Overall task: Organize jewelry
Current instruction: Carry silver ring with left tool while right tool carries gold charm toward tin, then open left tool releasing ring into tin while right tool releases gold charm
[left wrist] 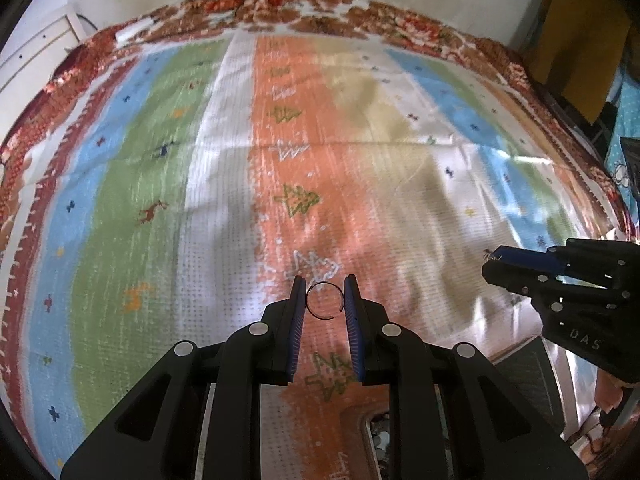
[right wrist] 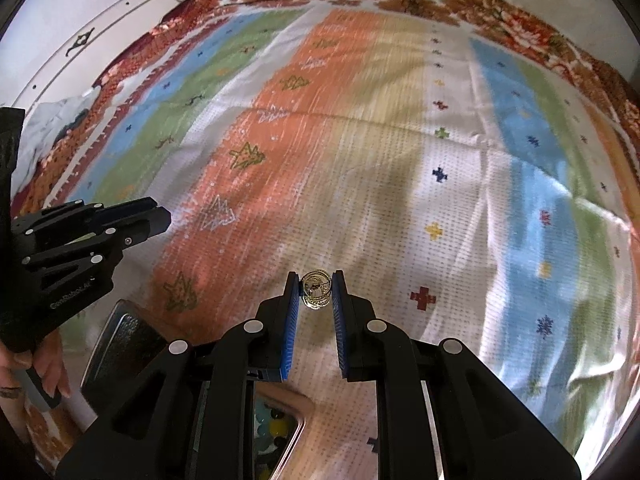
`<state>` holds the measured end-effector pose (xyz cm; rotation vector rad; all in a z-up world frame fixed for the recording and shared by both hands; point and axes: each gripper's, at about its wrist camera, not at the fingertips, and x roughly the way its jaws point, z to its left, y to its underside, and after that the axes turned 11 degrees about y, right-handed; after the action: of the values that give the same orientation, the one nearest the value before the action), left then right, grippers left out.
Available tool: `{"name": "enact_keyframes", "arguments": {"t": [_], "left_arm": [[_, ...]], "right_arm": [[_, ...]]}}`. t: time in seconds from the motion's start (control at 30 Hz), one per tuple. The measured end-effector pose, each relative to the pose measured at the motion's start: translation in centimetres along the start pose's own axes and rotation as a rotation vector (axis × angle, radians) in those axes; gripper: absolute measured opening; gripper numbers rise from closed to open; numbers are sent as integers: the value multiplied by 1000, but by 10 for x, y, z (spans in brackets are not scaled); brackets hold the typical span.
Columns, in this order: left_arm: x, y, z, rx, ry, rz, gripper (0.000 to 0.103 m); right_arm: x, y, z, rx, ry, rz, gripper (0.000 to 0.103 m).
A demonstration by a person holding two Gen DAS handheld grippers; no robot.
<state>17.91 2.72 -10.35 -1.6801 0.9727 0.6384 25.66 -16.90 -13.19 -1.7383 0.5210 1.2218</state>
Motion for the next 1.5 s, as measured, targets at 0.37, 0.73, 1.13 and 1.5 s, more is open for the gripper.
{"name": "enact_keyframes", "arguments": {"t": [0.37,0.73,1.13,1.5], "left_arm": [[-20,5,-7,25,30,-75,19],[-48,26,-28,108,61,-171,19],[-81,51,-52,195,109,-297,19],[-89,72,-63,203,116,-299,19]], "right_arm": [[-25,13,4,14,10,-65,17],[-53,24,7,30,27,-188,17],[-74,52,16,38,-29,-222,17],[-89,73,22,40,-65,-256,17]]}}
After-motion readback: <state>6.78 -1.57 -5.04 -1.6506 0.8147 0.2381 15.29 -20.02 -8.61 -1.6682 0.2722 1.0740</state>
